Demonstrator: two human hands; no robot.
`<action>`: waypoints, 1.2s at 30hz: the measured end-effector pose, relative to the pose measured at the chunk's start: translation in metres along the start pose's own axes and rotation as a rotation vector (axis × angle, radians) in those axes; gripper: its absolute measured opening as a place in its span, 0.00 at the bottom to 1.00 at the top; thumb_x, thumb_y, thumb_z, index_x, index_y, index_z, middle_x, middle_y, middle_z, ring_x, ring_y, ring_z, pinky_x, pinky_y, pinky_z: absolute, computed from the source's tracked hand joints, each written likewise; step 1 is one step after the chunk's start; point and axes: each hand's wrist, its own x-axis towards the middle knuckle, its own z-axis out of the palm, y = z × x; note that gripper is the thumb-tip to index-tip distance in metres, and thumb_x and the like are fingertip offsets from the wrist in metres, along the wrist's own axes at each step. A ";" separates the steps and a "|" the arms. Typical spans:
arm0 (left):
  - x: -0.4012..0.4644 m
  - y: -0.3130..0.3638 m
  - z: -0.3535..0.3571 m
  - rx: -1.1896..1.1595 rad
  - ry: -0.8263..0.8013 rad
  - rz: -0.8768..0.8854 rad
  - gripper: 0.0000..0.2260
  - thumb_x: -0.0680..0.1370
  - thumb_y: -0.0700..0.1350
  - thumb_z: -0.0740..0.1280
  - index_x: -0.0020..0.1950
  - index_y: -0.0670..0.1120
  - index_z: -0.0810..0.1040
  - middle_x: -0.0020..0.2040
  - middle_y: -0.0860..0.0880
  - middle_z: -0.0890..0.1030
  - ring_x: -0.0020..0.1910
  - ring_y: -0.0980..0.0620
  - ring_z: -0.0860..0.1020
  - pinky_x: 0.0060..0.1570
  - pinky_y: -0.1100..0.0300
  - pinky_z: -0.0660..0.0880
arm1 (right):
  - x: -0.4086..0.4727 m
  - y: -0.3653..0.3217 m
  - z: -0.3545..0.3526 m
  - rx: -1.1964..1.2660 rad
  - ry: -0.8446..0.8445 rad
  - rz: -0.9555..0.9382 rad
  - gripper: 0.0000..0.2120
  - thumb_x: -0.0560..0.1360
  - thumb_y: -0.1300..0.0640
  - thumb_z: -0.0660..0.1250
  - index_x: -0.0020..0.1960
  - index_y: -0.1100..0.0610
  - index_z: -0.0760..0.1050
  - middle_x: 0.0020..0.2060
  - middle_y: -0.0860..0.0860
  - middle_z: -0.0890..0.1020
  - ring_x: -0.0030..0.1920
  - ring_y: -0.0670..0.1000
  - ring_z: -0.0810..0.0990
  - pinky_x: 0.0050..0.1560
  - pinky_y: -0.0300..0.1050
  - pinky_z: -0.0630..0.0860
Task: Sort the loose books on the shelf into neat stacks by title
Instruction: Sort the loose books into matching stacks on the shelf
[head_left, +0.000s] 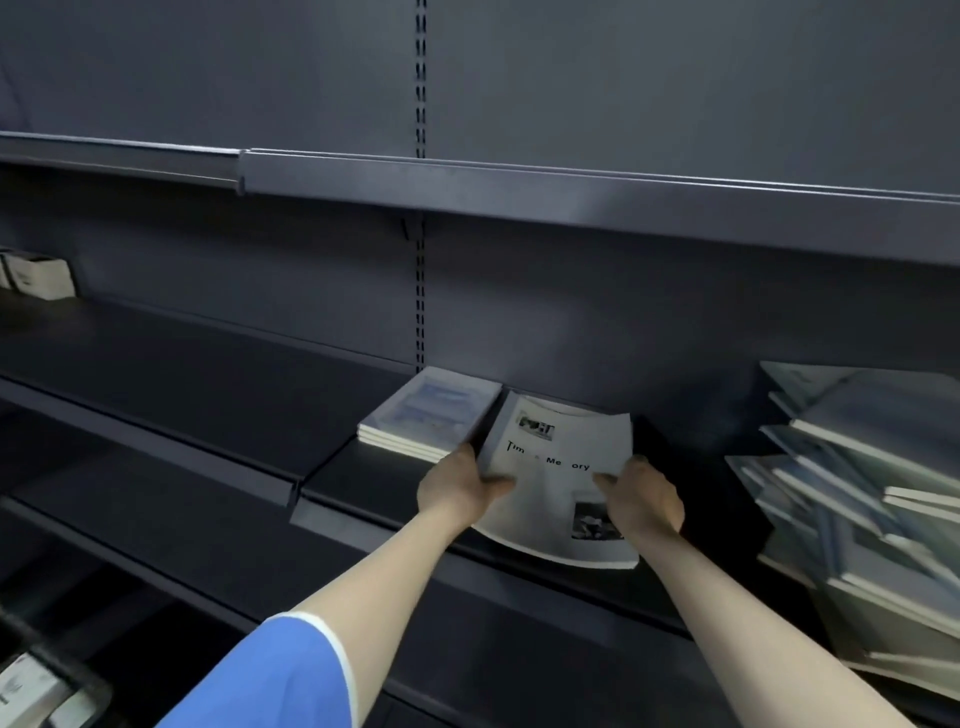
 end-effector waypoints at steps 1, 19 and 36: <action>0.002 -0.001 0.002 0.001 0.020 -0.004 0.28 0.73 0.60 0.67 0.65 0.44 0.69 0.60 0.47 0.78 0.58 0.46 0.78 0.48 0.57 0.74 | 0.001 0.001 0.002 0.003 -0.005 0.001 0.18 0.80 0.47 0.60 0.58 0.62 0.71 0.52 0.57 0.80 0.50 0.57 0.80 0.38 0.43 0.71; 0.041 0.000 0.033 0.213 0.089 -0.016 0.25 0.78 0.61 0.58 0.56 0.40 0.77 0.60 0.40 0.76 0.61 0.40 0.72 0.58 0.52 0.70 | 0.033 0.003 0.019 -0.143 -0.069 0.015 0.16 0.83 0.53 0.55 0.65 0.61 0.69 0.59 0.60 0.69 0.52 0.57 0.79 0.27 0.39 0.63; 0.051 0.025 0.047 0.347 0.109 -0.089 0.17 0.82 0.38 0.49 0.68 0.35 0.68 0.68 0.40 0.64 0.66 0.42 0.68 0.63 0.54 0.68 | 0.034 0.003 0.022 -0.249 -0.105 -0.040 0.18 0.80 0.64 0.59 0.69 0.55 0.69 0.62 0.60 0.66 0.53 0.55 0.78 0.39 0.40 0.75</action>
